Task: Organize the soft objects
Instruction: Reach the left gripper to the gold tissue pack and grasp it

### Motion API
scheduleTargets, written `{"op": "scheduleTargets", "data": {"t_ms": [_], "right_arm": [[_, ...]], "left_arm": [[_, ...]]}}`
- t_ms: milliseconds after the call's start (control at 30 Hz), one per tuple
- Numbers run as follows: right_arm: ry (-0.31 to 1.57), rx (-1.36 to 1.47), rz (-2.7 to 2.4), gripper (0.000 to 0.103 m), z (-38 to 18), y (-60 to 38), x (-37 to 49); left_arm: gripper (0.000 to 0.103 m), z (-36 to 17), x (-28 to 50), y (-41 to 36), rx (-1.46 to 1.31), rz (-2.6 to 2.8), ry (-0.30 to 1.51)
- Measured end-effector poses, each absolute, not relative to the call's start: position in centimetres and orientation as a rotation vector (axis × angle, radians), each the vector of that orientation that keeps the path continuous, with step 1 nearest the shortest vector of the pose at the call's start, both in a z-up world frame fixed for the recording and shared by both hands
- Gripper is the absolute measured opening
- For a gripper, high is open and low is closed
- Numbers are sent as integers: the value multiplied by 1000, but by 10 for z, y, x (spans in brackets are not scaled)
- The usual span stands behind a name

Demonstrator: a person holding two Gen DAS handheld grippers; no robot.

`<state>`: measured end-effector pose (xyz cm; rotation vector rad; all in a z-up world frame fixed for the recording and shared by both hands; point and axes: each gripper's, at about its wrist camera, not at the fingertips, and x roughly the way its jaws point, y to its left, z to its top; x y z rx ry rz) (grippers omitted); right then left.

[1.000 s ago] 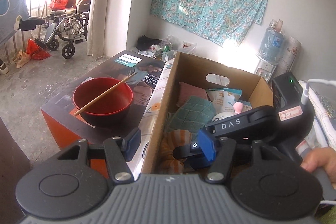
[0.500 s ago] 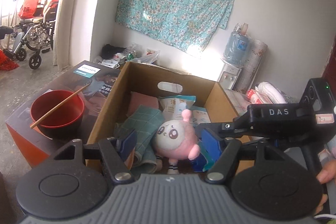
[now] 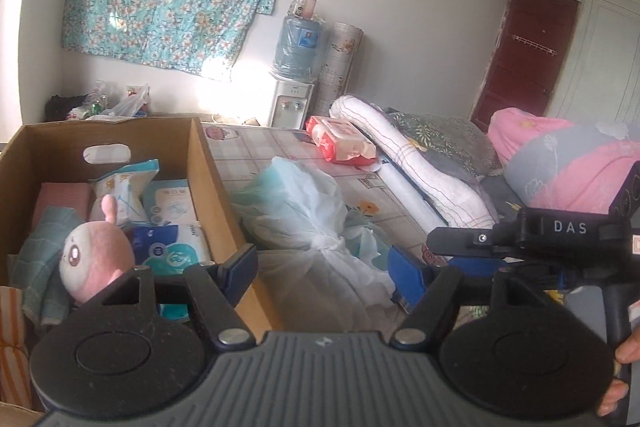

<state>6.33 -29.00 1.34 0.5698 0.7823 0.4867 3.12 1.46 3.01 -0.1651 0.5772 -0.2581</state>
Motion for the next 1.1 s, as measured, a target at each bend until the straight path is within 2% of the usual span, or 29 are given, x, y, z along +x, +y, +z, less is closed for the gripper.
{"op": "scheduleTargets", "data": {"t_ms": [333,467,767,1100], "right_arm": [[820,639,306,67,-43,-366,50],[826,649,304,66,-52,-374,64],[877,594,302,49,-74,-367,110],[936,457,252,43,-95,-361,147]], "left_arm": [[72,-17,59,-58,-60,-362,694],[67,-33,68,-76,-29,-379,726],[58,-61,96,-106,20,-408,790],[55,-88,118,-130,22,-466,869]]}}
